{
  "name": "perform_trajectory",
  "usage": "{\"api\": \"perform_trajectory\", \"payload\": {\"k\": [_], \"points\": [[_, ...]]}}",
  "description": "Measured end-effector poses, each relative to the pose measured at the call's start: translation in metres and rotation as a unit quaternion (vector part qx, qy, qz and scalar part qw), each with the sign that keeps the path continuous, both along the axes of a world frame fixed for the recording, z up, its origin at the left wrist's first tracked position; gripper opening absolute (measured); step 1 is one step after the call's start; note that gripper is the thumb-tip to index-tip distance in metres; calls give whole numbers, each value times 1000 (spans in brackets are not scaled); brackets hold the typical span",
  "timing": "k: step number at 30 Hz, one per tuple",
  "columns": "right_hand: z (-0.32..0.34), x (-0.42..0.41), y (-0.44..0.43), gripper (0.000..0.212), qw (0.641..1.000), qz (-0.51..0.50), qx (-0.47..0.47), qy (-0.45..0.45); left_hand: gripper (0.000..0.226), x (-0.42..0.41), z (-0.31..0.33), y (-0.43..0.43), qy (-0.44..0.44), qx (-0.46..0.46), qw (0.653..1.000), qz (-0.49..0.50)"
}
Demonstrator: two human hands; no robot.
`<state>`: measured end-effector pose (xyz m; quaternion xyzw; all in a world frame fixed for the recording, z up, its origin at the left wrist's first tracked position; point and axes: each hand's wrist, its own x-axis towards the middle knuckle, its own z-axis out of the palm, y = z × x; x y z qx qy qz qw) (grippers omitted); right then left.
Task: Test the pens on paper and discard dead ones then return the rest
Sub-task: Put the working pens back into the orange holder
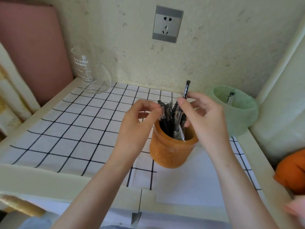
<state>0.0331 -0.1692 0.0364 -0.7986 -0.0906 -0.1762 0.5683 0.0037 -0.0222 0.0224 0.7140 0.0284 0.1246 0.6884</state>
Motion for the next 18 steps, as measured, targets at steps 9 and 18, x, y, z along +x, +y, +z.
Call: {"api": "perform_trajectory", "payload": {"k": [9, 18], "points": [[-3, 0, -5, 21, 996, 24, -54, -64, 32, -1, -2, -4, -27, 9, 1000, 2], [-13, 5, -1, 26, 967, 38, -191, -167, 34, -3, -3, -9, -52, 82, 995, -2]]}}
